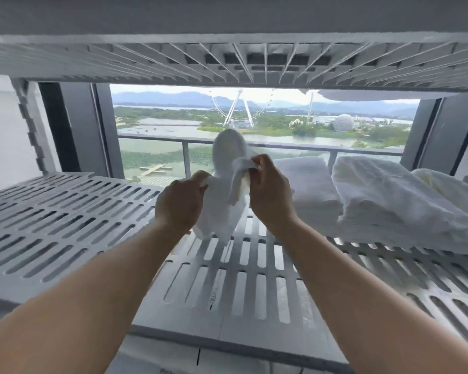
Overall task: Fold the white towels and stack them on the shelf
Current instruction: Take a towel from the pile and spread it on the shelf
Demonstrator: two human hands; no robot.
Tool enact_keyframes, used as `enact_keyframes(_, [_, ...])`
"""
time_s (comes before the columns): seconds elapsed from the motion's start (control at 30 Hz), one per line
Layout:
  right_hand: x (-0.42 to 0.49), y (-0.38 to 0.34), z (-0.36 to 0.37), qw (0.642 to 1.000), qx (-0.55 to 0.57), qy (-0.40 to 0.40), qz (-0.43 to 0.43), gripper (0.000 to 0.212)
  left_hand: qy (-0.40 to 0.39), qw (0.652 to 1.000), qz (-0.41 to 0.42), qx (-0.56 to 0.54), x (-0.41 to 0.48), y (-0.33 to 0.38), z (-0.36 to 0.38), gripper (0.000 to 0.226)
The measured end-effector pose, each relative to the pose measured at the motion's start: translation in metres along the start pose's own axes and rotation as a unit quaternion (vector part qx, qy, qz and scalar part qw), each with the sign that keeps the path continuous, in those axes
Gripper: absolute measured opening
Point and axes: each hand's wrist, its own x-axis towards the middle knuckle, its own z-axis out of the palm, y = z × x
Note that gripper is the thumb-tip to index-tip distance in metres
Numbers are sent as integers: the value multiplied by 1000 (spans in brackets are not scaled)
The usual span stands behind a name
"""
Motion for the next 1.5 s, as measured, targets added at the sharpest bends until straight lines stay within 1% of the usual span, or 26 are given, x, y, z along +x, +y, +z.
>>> enact_keyframes(0.13, [-13,-32,35,999,-28,0,35,13,23,999,-25,-30,-5,-57,-27,25])
enact_keyframes(0.17, [-16,-39,44,999,-22,-6,48,14,12,999,-34,-28,-6,-71,-32,26])
enact_keyframes(0.23, [-24,-49,62,997,-17,-33,72,16,-40,998,-42,-23,-9,-93,-40,29])
enact_keyframes(0.3, [-33,-54,75,993,-44,-71,87,19,-90,995,-32,-7,-13,-106,-41,30])
enact_keyframes(0.33, [-38,-55,79,991,-57,-83,92,20,-88,996,-25,7,-14,-110,-40,30])
enact_keyframes(0.37, [-43,-55,82,990,-64,-81,97,21,-68,997,-21,23,-14,-114,-39,30])
enact_keyframes(0.4, [-47,-54,82,990,-67,-65,103,22,-41,998,-25,31,-11,-118,-40,31])
enact_keyframes(0.47, [-54,-48,77,990,-68,-8,125,22,3,998,-47,36,-3,-120,-40,33])
enact_keyframes(0.53, [-57,-39,66,983,-77,51,159,23,31,996,-44,76,5,-115,-38,32])
enact_keyframes(0.57, [-56,-35,59,978,-87,72,175,24,42,994,-32,96,7,-108,-36,31])
enact_keyframes(0.6, [-55,-30,51,974,-95,85,189,25,45,995,-13,93,8,-99,-33,31])
enact_keyframes(0.7, [-56,-13,30,965,-106,94,220,29,-2,999,37,9,4,-60,-24,33])
enact_keyframes(0.8, [-61,6,8,958,-89,91,256,32,-41,994,77,-63,0,-14,-11,29])
enact_keyframes(0.9, [-64,28,-19,957,-118,101,244,37,-81,981,125,-126,0,32,3,27])
enact_keyframes(1.03, [-61,61,-68,963,-176,122,163,29,-113,970,168,-135,-1,100,28,30])
enact_keyframes(1.17, [-54,110,-127,955,-266,99,90,22,-130,965,187,-131,-6,172,60,34])
enact_keyframes(1.27, [-44,151,-166,922,-366,81,95,37,-119,966,207,-103,-7,219,85,35])
enact_keyframes(1.33, [-39,175,-187,904,-409,70,104,50,-98,967,219,-85,-5,245,99,35])
enact_keyframes(1.4, [-36,196,-205,897,-422,46,124,57,-88,968,230,-58,-3,267,110,36])
enact_keyframes(1.5, [-31,219,-224,899,-411,11,151,53,-88,966,240,-22,2,290,122,40])
